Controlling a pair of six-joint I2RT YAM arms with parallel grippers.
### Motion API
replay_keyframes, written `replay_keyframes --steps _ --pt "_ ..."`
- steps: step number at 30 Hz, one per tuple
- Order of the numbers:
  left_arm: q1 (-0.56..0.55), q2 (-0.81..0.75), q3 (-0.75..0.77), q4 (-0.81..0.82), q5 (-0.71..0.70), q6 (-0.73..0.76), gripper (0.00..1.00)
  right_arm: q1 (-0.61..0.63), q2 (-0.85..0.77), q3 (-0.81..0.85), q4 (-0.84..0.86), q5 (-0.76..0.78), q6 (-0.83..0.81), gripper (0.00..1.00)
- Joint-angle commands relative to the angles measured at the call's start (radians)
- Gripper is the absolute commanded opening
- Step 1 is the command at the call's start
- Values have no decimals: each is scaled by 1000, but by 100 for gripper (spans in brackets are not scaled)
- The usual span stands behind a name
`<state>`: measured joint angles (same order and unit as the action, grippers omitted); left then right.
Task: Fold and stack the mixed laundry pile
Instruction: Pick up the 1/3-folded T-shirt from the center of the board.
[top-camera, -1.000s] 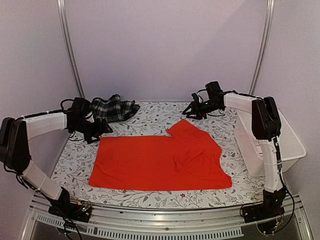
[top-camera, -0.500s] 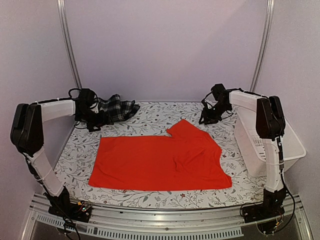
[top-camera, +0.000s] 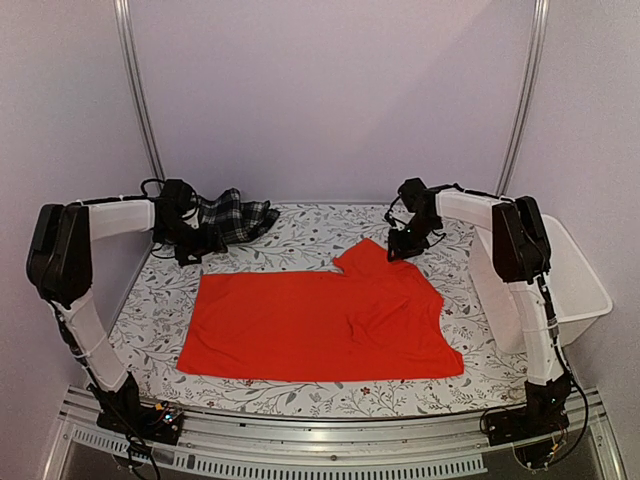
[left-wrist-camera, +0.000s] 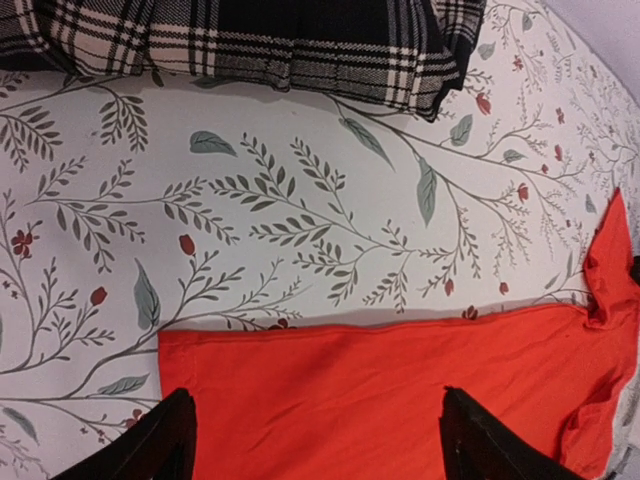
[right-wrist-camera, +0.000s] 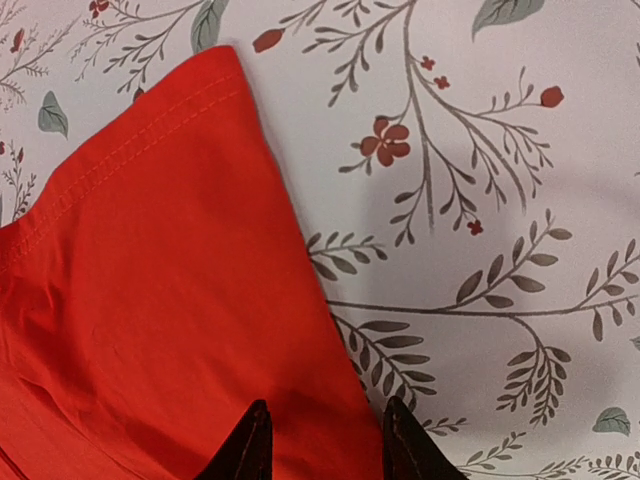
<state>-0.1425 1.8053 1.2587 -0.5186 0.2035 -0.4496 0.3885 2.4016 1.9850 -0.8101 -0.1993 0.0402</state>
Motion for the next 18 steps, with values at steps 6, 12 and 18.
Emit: replay_keyframes --steps 6,12,18 --pt "12 -3 16 18 -79 78 83 39 85 14 -42 151 -25 8" --pt "18 62 56 -31 -13 204 83 22 60 66 -30 146 -18 0" --pt "90 88 34 -19 98 217 73 -19 70 139 -26 119 -14 0"
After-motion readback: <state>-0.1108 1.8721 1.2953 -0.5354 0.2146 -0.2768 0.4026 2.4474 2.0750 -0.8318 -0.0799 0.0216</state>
